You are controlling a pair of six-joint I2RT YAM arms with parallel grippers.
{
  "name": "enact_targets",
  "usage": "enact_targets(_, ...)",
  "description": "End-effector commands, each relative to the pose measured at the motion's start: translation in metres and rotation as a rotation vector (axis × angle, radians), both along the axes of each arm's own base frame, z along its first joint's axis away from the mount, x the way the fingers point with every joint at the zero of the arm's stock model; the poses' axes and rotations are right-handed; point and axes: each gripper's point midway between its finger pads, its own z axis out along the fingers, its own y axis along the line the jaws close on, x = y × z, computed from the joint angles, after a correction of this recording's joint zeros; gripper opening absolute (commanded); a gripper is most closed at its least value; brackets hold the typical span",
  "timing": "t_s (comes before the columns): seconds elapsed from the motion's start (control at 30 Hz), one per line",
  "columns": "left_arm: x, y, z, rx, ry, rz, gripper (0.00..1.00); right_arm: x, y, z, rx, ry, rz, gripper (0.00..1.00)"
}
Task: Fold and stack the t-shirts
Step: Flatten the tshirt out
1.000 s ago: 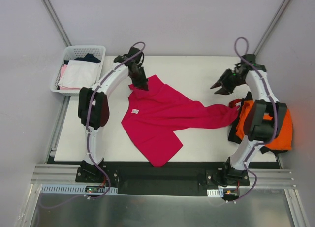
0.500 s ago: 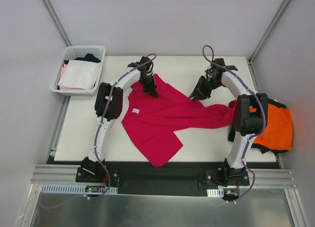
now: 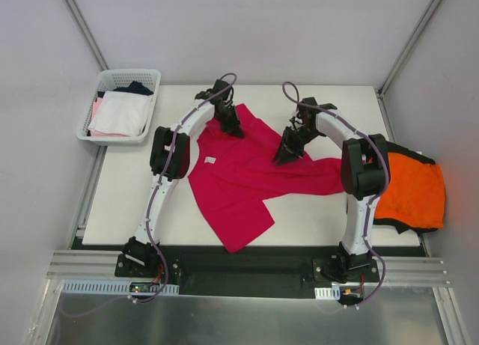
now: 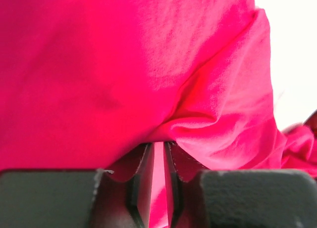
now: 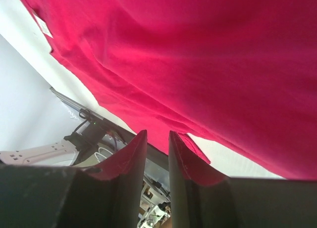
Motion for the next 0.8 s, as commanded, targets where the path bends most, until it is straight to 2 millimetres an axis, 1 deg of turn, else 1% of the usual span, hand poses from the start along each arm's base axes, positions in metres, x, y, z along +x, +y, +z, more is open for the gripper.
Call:
enact_targets(0.0,0.032,0.041,-0.034,0.166,-0.042,0.143,0.15,-0.002,0.013,0.004,0.029,0.003,0.04,0.27)
enact_targets(0.07,0.038,0.043,-0.027,0.157,-0.053,0.165,0.15,-0.007,0.018,-0.001,0.033,0.023,0.044,0.27)
enact_targets(0.17,0.044,0.035,-0.01,0.114,-0.097,0.144,0.16,-0.007,0.027,-0.002,0.05,0.019,0.053,0.27)
enact_targets(0.2,0.051,0.031,-0.002,0.092,-0.138,0.137,0.16,-0.008,0.031,0.0,0.057,0.013,0.057,0.27)
enact_targets(0.23,0.055,0.029,0.012,0.079,-0.175,0.129,0.16,-0.008,0.034,0.002,0.062,0.009,0.061,0.27)
enact_targets(0.3,0.064,0.026,0.028,0.056,-0.23,0.127,0.17,-0.006,0.038,0.007,0.07,-0.006,0.069,0.27)
enact_targets(0.33,0.072,0.024,0.042,0.037,-0.275,0.132,0.18,-0.005,0.039,0.009,0.072,-0.013,0.07,0.27)
enact_targets(0.43,0.085,0.021,0.058,-0.016,-0.33,0.147,0.22,-0.005,0.041,0.016,0.077,-0.027,0.072,0.27)
enact_targets(0.47,0.086,0.019,0.061,-0.033,-0.335,0.143,0.22,-0.006,0.041,0.019,0.079,-0.034,0.075,0.27)
enact_targets(0.53,0.092,0.013,0.077,-0.077,-0.381,0.13,0.25,-0.007,0.042,0.026,0.083,-0.053,0.084,0.27)
enact_targets(0.57,0.092,0.01,0.085,-0.098,-0.397,0.12,0.27,-0.007,0.042,0.028,0.083,-0.058,0.085,0.27)
enact_targets(0.6,0.09,0.005,0.101,-0.138,-0.418,0.098,0.28,-0.008,0.042,0.03,0.084,-0.065,0.086,0.27)
enact_targets(0.67,0.087,-0.002,0.12,-0.177,-0.454,0.074,0.29,-0.008,0.043,0.035,0.087,-0.082,0.093,0.27)
enact_targets(0.7,0.082,-0.005,0.145,-0.206,-0.482,0.057,0.3,-0.008,0.043,0.037,0.088,-0.087,0.094,0.27)
enact_targets(0.73,0.077,-0.009,0.156,-0.223,-0.495,0.042,0.3,-0.008,0.043,0.04,0.091,-0.096,0.096,0.27)
enact_targets(0.77,0.069,-0.012,0.162,-0.234,-0.498,0.025,0.31,-0.007,0.043,0.041,0.092,-0.102,0.097,0.28)
